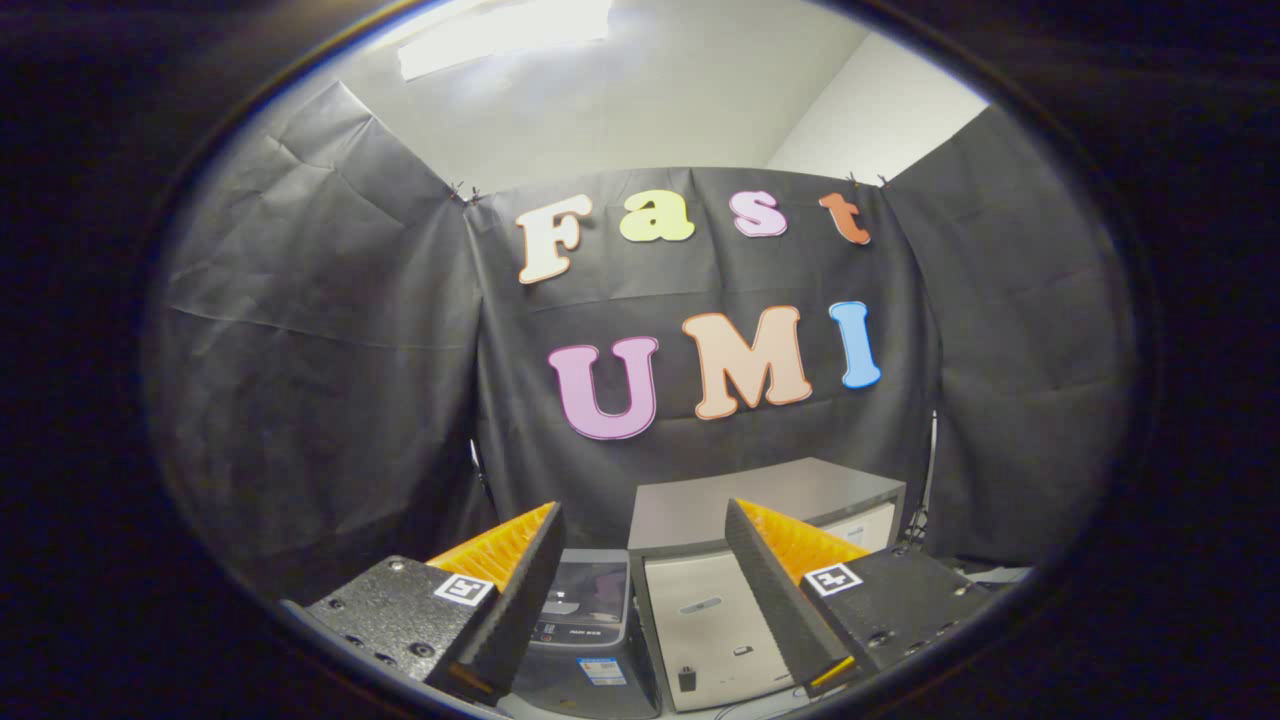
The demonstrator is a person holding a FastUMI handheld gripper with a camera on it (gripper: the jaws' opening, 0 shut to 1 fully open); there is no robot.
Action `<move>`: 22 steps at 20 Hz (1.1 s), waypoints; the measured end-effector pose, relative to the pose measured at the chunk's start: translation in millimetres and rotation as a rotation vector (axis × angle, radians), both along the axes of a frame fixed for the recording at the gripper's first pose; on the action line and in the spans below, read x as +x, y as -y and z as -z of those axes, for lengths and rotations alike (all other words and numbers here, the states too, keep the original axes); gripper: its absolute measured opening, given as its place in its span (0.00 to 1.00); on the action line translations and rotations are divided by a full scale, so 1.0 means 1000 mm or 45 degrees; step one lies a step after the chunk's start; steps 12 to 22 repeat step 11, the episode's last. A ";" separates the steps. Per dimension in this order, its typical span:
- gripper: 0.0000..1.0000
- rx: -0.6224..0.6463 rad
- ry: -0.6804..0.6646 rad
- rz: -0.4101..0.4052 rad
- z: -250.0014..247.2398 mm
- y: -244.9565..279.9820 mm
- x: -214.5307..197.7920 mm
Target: Put the clothes into the washing machine and then close the washing machine lid.
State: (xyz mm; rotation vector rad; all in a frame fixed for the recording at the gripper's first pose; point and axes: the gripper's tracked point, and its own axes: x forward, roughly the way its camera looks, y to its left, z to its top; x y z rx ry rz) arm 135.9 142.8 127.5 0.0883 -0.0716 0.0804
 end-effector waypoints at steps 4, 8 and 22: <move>0.97 0.059 0.029 0.059 0.007 0.010 -0.022; 0.97 0.019 0.068 0.063 0.015 0.001 -0.045; 0.97 -0.010 0.072 0.039 0.028 -0.013 -0.058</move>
